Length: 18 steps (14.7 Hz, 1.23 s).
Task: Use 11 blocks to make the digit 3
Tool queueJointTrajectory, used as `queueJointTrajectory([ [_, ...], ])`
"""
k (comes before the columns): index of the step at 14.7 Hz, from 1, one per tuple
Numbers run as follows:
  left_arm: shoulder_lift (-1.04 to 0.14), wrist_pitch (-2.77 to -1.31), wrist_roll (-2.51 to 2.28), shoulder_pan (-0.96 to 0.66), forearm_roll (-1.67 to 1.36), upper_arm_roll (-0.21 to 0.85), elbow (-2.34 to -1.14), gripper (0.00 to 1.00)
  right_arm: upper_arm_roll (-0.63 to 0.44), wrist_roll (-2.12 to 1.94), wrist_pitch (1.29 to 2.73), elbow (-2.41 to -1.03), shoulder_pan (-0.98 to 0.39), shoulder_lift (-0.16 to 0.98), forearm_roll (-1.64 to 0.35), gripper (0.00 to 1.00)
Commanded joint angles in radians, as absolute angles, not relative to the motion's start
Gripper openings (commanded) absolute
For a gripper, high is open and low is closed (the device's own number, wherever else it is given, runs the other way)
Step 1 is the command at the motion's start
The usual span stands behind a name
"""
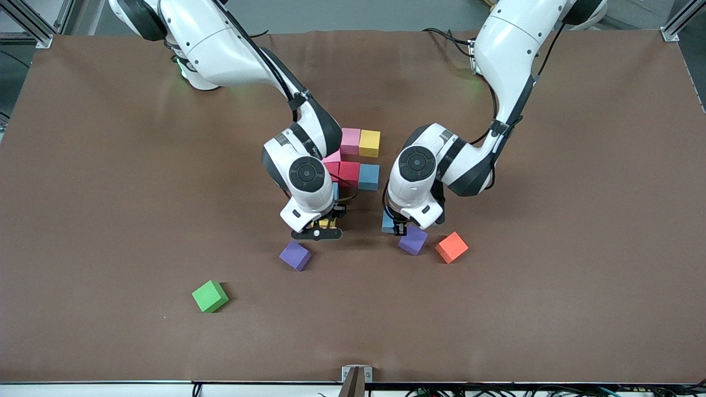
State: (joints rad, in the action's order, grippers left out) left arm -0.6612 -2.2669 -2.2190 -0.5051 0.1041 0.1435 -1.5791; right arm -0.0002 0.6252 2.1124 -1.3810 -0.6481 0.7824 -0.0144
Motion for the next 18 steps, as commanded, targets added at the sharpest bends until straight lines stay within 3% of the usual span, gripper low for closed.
queueJointTrajectory([
  [1,-0.666,-2.276,-2.220,-0.506,0.101,0.144,-1.574,0.29,-0.009,0.653,2.089,-1.322,-0.661,0.822,0.005,0.00],
  [18,-0.666,-2.278,-2.217,-0.503,0.103,0.143,-1.575,0.29,-0.009,0.664,2.051,-1.310,-0.672,0.836,0.014,0.00],
])
